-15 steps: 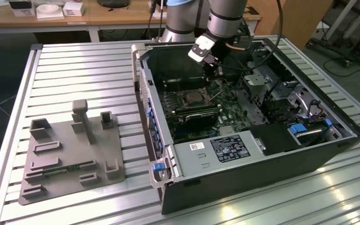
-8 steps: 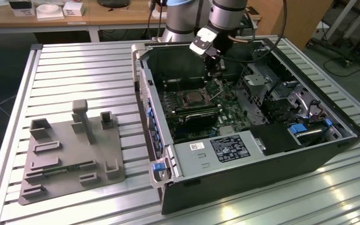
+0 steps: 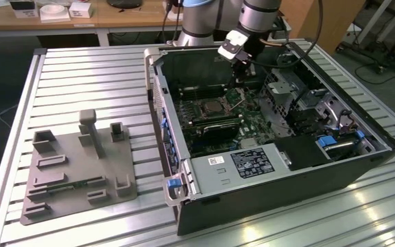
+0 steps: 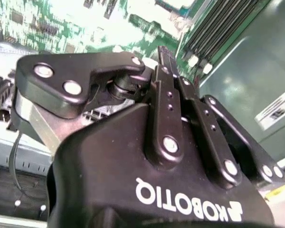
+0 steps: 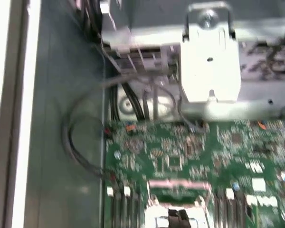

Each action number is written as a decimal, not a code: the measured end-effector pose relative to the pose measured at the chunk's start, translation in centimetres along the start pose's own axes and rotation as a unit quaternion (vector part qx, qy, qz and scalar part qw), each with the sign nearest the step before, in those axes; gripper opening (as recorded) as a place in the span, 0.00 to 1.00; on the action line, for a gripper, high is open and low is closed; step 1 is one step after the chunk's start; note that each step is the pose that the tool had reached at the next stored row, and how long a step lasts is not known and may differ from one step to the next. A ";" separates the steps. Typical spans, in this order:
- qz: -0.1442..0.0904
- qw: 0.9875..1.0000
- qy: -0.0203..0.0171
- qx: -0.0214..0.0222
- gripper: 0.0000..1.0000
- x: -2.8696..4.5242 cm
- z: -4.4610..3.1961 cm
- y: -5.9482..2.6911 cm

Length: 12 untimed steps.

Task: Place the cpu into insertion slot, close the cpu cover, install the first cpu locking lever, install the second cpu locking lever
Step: 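Close the cpu cover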

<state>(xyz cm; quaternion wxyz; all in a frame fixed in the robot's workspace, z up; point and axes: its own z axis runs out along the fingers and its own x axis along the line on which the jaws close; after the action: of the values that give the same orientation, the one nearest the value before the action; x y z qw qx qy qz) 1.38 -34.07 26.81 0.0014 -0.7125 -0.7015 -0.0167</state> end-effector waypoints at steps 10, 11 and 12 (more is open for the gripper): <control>0.000 1.000 0.000 0.000 0.11 0.03 -0.14 1.63; 0.000 1.000 0.000 0.000 0.11 0.03 -0.14 1.73; 0.000 1.000 0.000 0.000 0.11 0.03 -0.15 1.84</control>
<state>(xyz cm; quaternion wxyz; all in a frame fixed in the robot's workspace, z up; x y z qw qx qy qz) 3.21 -34.07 27.00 0.0015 -0.7125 -0.7015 -0.0166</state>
